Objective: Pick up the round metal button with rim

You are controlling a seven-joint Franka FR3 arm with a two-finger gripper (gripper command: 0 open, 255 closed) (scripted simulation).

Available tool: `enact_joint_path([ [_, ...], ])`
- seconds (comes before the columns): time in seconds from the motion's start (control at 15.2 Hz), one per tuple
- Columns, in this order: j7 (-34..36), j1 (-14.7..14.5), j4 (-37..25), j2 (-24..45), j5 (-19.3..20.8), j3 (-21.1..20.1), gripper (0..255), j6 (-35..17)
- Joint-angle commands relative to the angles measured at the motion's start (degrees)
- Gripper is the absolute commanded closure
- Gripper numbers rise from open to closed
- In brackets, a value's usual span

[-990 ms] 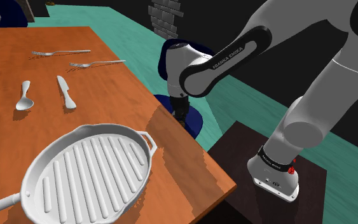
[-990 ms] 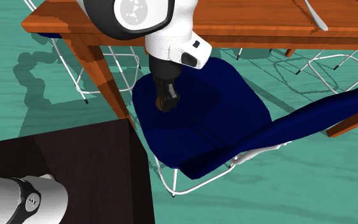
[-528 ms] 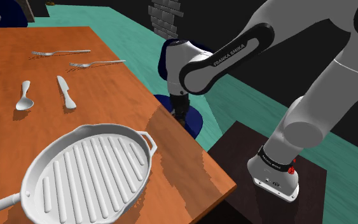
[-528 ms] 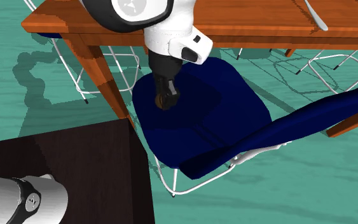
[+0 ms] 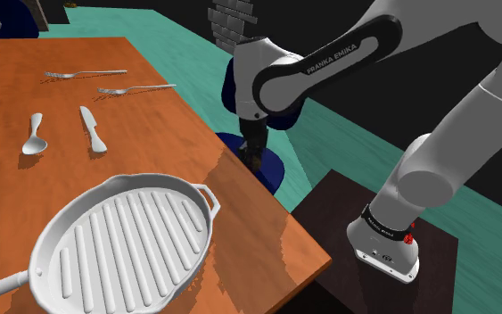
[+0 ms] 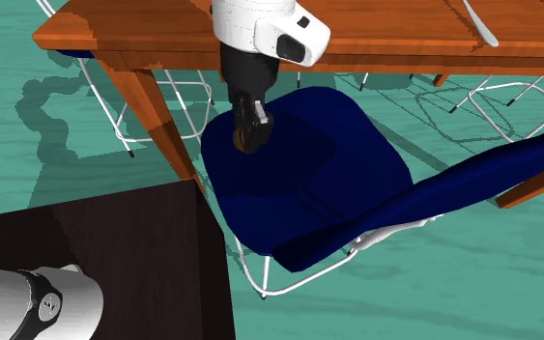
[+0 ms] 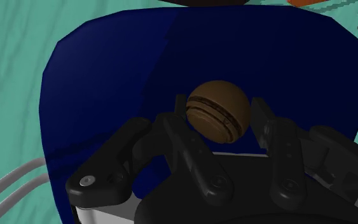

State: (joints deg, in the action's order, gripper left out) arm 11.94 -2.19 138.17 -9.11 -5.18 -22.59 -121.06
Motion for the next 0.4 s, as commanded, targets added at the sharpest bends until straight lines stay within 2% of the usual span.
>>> enact_joint_path([
  [0.0, -0.28, -0.02, -0.75, -1.02, -0.29, 0.18, 255, 1.75],
  [0.33, -0.59, -0.06, -2.03, -2.42, -0.63, 0.43, 255, 4.37],
])
